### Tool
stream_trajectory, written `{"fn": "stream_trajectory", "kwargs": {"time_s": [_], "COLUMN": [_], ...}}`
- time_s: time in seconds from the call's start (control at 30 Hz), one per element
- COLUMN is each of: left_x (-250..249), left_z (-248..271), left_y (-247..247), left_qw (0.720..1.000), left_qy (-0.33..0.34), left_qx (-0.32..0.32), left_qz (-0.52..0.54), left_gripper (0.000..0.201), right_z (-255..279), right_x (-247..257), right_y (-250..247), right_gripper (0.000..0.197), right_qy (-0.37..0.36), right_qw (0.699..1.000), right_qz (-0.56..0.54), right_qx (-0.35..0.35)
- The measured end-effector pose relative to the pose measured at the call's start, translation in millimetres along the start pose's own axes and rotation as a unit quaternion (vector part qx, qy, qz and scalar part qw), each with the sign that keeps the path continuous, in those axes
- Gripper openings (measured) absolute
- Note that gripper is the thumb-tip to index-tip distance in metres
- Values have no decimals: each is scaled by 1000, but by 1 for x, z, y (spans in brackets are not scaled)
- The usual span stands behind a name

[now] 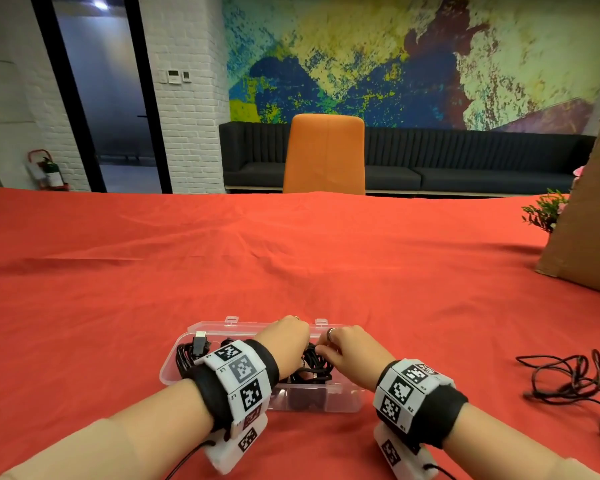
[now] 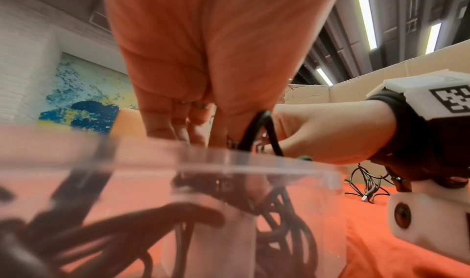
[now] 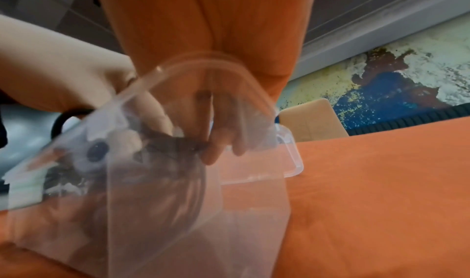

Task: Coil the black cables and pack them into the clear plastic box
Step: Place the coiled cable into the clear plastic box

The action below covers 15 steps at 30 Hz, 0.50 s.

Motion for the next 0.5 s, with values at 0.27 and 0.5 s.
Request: {"fn": "stream_trajectory", "kwargs": {"time_s": [0.27,0.5], "left_x": [16,20], "left_z": [-2,-4], "left_y": [1,0], "left_qw": [994,990], "left_qy": [22,23], "left_qx": [3,-16], "left_qz": [104,137], "left_gripper": [39,30], "right_z": [8,2], "right_x": [-13,-15], "right_y": [-18,-14], "right_gripper": [30,21], "right_qy": [2,25], "right_qw": [975,945], "right_qz": [-173,-307], "right_qx": [139,106]}}
Point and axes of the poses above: each hand's wrist, its own z-axis away from the middle knuckle, its own y-axis out of the palm, x = y × z, the point moved 4 cm from there along -z, towards the middle knuckle, and after that the axes turned 10 degrees about x, right-handed, at the moved point
